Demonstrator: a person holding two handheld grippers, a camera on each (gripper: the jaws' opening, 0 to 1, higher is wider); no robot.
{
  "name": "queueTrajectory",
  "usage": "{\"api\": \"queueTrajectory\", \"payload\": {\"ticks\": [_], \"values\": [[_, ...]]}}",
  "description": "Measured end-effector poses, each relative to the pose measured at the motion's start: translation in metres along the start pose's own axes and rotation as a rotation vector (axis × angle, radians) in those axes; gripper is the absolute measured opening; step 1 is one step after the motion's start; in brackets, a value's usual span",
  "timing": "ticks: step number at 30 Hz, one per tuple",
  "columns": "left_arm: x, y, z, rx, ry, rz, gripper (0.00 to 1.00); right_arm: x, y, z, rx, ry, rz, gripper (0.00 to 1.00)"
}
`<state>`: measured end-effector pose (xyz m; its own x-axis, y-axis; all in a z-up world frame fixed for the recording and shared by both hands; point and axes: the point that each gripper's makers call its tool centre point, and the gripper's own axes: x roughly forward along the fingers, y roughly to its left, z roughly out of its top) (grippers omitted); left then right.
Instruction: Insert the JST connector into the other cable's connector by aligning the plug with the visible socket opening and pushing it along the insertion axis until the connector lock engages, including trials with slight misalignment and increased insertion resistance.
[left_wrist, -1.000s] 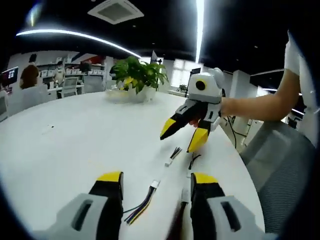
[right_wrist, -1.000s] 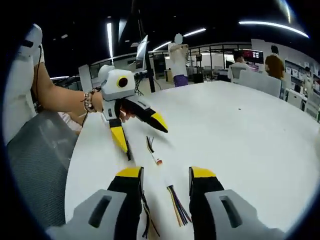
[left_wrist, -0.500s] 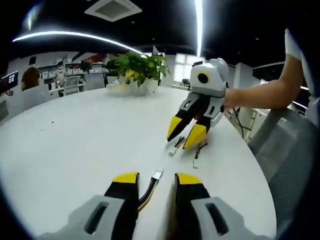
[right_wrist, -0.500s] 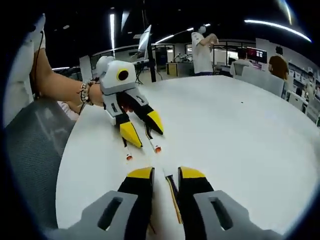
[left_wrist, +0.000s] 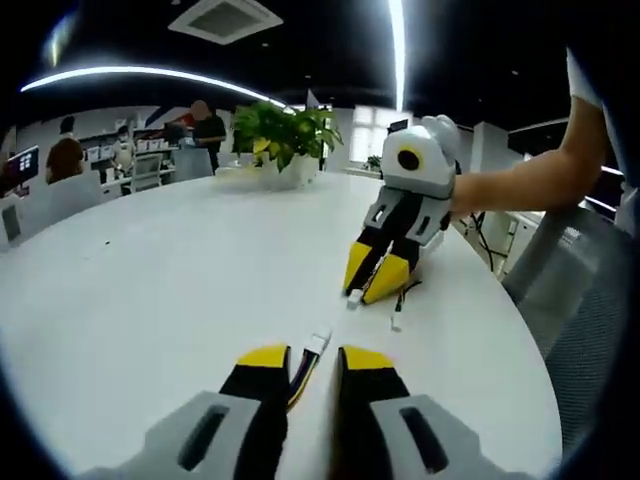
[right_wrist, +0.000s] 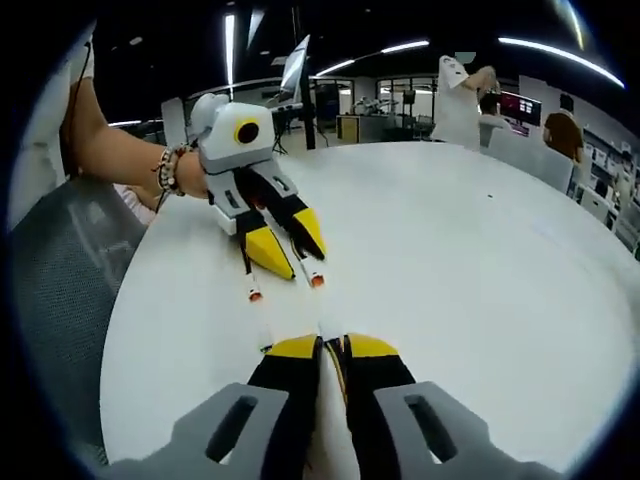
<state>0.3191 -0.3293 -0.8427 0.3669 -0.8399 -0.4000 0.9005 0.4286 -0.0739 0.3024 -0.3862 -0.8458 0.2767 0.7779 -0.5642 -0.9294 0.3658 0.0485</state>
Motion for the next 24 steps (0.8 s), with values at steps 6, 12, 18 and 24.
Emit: {"api": "queueTrajectory", "payload": {"ticks": [6, 12, 18, 24], "values": [[-0.001, 0.000, -0.001, 0.023, 0.000, 0.002, 0.06, -0.001, 0.001, 0.001, -0.012, 0.004, 0.004, 0.05], [-0.004, 0.000, 0.001, 0.032, -0.010, 0.001, 0.01, -0.002, 0.005, 0.011, -0.043, -0.014, 0.012, 0.05], [-0.005, -0.002, 0.002, 0.043, -0.014, -0.004, 0.00, -0.003, 0.008, 0.021, -0.062, -0.034, 0.019, 0.05], [-0.005, -0.007, 0.005, 0.066, -0.019, -0.021, 0.00, -0.001, 0.011, 0.021, -0.080, -0.028, 0.031, 0.05]]}}
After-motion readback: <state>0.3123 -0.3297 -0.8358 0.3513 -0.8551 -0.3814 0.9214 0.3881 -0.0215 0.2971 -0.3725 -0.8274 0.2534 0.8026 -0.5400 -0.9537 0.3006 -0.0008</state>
